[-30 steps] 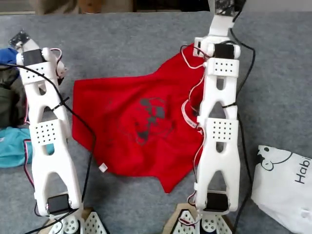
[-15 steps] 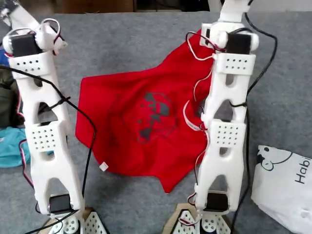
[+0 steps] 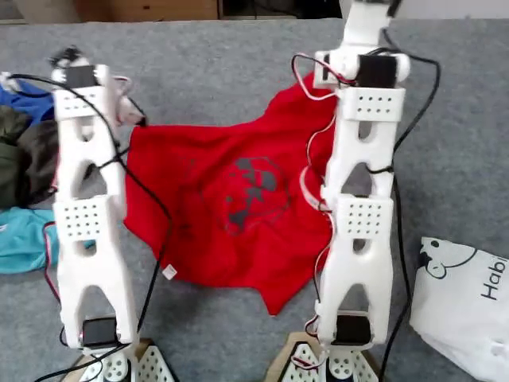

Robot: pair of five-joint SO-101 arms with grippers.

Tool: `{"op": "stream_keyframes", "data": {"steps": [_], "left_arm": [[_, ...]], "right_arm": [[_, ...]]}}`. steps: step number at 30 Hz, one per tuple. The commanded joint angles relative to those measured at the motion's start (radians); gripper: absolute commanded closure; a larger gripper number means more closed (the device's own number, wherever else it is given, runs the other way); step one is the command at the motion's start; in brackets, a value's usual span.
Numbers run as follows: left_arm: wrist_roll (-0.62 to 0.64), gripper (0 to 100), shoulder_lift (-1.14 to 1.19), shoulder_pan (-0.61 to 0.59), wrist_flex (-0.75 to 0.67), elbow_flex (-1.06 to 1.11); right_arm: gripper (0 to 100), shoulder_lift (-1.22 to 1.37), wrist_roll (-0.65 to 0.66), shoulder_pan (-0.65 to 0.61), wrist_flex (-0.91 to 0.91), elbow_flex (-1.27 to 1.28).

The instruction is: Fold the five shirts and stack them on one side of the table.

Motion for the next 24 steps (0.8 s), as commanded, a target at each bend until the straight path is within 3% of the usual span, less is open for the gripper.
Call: {"op": "stream_keyframes", "data": {"steps": [1, 5, 11, 18, 24], "left_arm": [[0.04, 73, 0.047, 0.038, -0.107, 0.002], [0.124, 74, 0.091, 0.034, -0.144, 0.002], [0.008, 95, 0.081, 0.064, 0.021, 0.002], [-0.083, 94, 0.081, 0.095, 0.081, 0.097], [-0.078, 93, 0.07, 0.086, 0.081, 0.104]], "right_arm": [[99.4, 0.107, -0.003, -0.01, -0.048, -0.035], [99.4, 0.232, -0.003, -0.008, -0.098, -0.038], [99.4, 0.295, -0.003, 0.025, -0.164, -0.036], [99.4, 0.326, -0.003, 0.054, -0.195, -0.036], [99.4, 0.335, -0.003, 0.056, -0.23, -0.025]]}}
